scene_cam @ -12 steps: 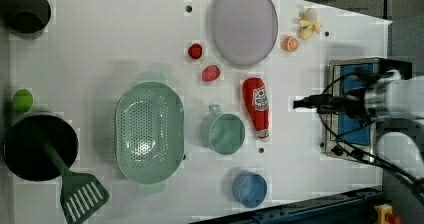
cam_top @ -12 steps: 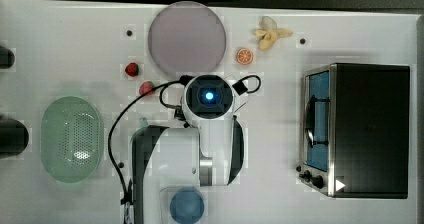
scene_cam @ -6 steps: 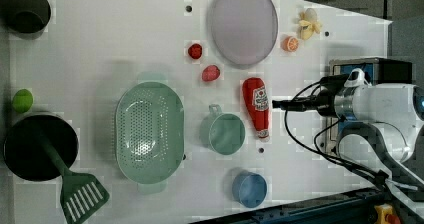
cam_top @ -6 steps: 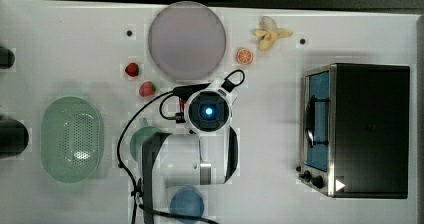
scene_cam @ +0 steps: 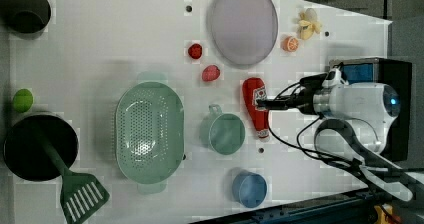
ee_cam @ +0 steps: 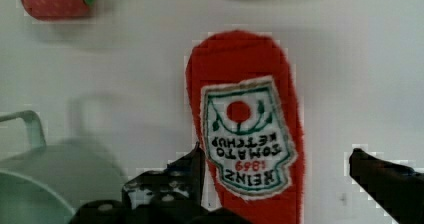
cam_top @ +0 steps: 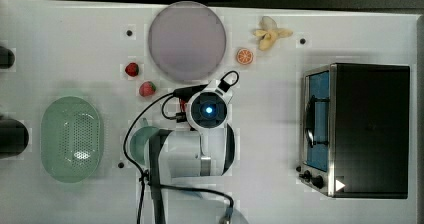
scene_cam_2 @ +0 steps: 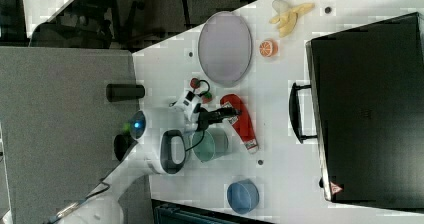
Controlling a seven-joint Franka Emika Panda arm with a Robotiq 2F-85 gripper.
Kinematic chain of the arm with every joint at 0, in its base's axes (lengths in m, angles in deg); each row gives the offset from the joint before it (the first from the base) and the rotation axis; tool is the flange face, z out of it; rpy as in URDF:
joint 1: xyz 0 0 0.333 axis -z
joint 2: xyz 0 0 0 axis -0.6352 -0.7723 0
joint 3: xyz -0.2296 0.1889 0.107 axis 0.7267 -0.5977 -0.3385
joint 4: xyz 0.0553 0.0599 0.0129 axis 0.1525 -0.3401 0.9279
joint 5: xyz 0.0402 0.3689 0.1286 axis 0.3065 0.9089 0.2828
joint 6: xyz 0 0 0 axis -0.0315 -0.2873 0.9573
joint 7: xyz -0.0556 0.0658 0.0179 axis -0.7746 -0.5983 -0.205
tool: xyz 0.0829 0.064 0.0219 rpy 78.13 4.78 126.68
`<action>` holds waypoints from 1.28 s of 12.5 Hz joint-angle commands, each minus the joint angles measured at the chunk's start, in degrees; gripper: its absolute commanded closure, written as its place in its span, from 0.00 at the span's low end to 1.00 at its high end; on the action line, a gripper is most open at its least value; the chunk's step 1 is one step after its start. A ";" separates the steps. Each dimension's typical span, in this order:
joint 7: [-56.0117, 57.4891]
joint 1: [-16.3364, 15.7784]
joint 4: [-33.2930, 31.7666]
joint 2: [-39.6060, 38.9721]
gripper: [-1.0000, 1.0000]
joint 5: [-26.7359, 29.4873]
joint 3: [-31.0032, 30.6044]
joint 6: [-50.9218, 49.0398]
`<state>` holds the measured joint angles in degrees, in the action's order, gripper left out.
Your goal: Pick Ketchup from the table and place it in strainer.
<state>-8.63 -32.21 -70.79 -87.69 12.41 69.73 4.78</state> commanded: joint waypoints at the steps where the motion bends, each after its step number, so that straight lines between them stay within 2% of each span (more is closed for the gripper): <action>1: 2.76 -0.54 -0.92 -1.66 0.00 0.12 0.10 0.72; 2: 2.61 -0.55 -0.92 -2.16 0.04 0.12 0.06 1.33; 5: 2.60 -0.57 -1.50 -2.71 0.40 0.12 0.43 4.57; 6: 2.59 -0.58 -1.55 -2.44 0.46 0.12 0.30 4.57; 8: 2.58 -0.56 -1.17 -0.84 0.46 0.12 0.35 4.56; 11: 2.57 -0.49 -1.13 5.94 0.46 0.12 0.72 1.24; 16: 2.28 -0.73 1.68 19.67 0.46 0.25 -0.57 -17.76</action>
<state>-8.26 -32.64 -71.24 -68.47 12.86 69.94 -11.14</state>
